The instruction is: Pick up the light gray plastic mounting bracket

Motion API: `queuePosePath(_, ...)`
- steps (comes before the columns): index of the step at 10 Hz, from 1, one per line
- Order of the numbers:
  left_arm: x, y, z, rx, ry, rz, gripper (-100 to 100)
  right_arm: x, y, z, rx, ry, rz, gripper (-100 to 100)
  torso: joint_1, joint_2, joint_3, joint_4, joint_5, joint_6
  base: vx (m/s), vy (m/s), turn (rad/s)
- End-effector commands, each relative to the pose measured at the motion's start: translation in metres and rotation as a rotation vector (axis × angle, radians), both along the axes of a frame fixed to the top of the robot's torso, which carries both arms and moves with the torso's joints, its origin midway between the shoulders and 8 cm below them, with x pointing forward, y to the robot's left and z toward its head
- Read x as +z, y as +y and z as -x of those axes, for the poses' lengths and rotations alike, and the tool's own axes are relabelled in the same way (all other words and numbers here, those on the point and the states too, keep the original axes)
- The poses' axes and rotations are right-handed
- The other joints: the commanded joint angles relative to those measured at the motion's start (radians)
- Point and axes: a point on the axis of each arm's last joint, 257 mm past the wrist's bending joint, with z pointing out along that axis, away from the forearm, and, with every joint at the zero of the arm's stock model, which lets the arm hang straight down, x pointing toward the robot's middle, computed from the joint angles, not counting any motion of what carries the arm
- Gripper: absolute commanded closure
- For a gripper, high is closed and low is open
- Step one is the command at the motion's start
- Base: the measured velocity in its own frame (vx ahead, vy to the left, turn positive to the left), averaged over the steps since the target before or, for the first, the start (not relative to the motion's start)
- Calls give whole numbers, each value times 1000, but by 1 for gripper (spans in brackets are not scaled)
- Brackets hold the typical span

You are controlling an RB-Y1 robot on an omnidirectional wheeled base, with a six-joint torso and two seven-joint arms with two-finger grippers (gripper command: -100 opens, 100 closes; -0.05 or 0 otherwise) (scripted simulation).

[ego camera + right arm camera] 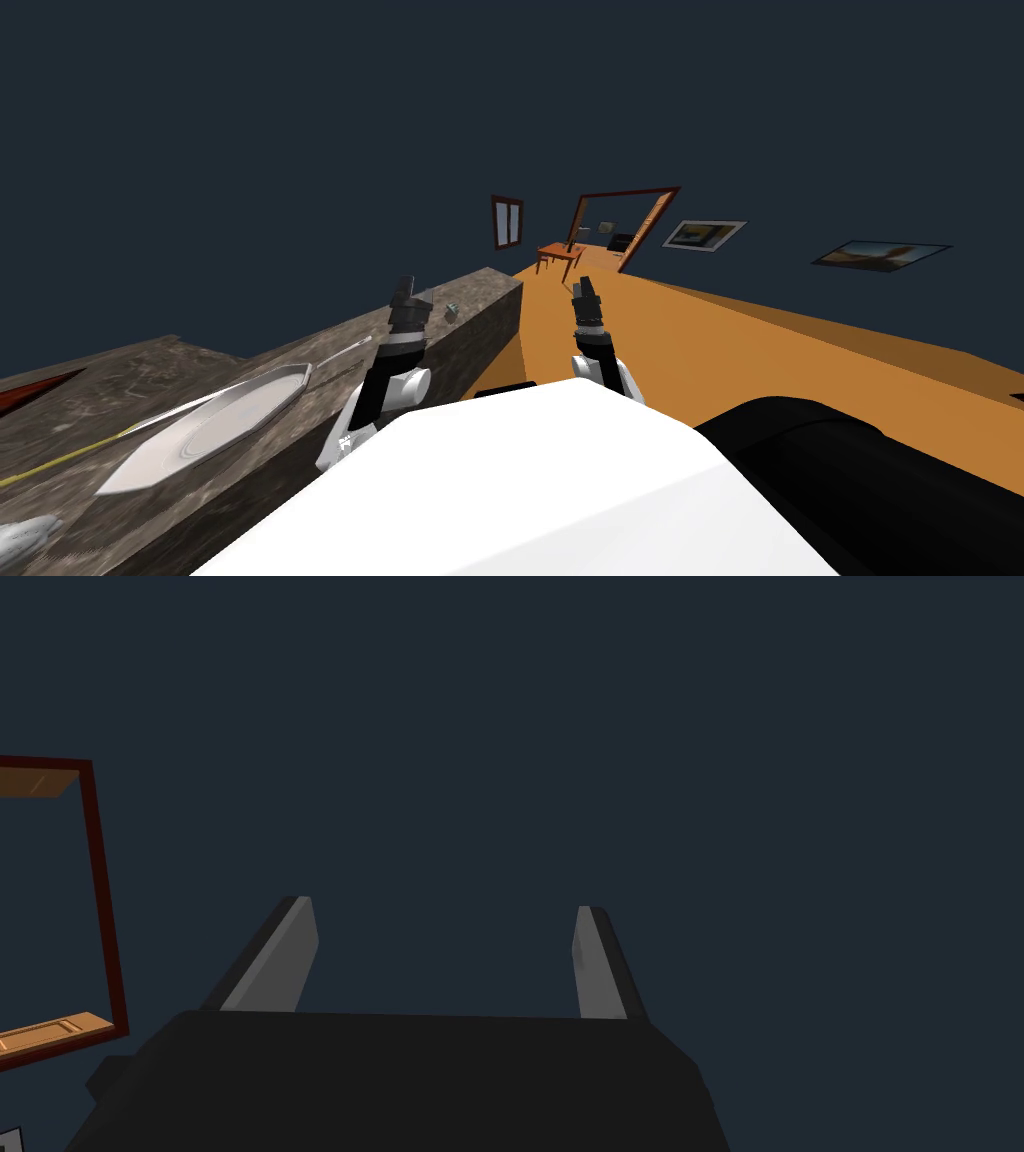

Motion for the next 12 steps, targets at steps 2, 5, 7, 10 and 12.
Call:
queuePosePath(2, -8, -3, -12, -5, 49, -6, -100, 0, 0, 0, 0, 0, 0, 0, -1, 0, 0, 0, 0, 0, -55, -36, -22)
queuePosePath(5, -20, -10, -32, -19, 117, -17, -100, 0, 0, 0, 0, 0, 0, 0, -1, 1, 0, 0, 0, 0, -77, -40, -26)
queuePosePath(7, -29, -14, -42, -26, 162, -23, -100, 0, 0, 0, 0, 0, 0, 0, -1, 0, 0, 0, 0, 0, -65, -33, -30)
queuePosePath(10, -46, -17, -56, -31, 241, -33, -100, 0, 0, 0, 0, 0, 0, 0, -1, 0, 0, 0, 0, 0, -52, -35, -29)
queuePosePath(12, -53, -22, -64, -42, 275, -43, -100, 0, 0, 0, 0, 0, 0, 0, 1, -2, -1, 0, 0, 0, -31, -18, -23)
